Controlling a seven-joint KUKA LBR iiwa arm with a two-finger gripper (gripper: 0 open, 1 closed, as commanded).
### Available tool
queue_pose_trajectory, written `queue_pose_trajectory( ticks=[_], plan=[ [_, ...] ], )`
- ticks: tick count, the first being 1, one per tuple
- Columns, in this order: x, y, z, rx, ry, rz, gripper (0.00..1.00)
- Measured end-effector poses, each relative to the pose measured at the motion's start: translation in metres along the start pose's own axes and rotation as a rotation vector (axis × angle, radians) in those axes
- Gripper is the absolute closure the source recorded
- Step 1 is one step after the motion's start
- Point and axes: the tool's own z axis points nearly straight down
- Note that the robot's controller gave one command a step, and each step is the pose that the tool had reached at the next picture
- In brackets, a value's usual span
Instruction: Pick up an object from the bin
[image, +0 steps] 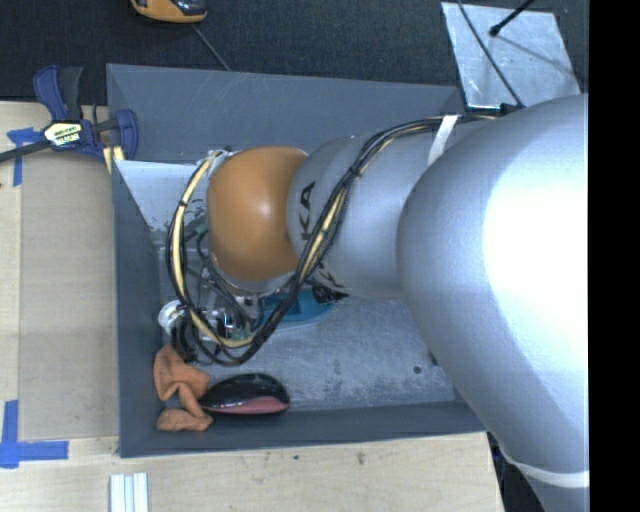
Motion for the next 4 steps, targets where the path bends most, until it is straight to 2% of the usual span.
queue_pose_trajectory(
  ticks=[1, 2, 4],
  plan=[
    [0.0048, 0.0097, 0.0317, 0.0, 0.005, -0.117, 0.0],
    [-0.0048, 0.0088, 0.0273, -0.007, -0.008, -0.005, 1.0],
    [-0.0043, 0.0084, 0.0251, -0.006, -0.006, -0.004, 1.0]
  ],
)
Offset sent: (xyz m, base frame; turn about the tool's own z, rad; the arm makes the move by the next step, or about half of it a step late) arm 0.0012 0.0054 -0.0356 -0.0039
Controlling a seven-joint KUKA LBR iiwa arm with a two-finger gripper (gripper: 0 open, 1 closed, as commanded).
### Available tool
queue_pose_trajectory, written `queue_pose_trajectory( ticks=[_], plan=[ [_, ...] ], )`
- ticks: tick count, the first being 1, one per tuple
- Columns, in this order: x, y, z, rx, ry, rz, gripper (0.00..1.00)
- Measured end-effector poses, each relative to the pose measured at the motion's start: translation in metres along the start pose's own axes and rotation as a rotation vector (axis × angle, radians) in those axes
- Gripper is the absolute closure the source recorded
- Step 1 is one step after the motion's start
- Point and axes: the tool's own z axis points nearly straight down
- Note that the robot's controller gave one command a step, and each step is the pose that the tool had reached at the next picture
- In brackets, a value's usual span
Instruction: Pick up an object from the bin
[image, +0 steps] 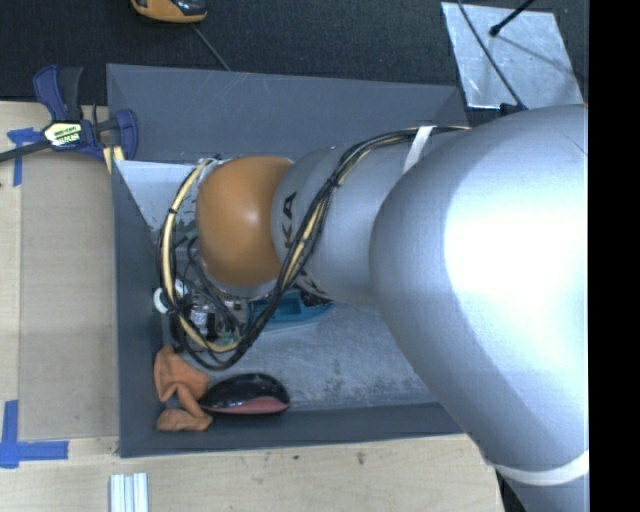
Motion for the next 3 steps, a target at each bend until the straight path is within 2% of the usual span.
queue_pose_trajectory(
  ticks=[3],
  plan=[
    [0.001, -0.001, -0.037, 0.009, 0.01, 0.0, 1.0]
  ],
)
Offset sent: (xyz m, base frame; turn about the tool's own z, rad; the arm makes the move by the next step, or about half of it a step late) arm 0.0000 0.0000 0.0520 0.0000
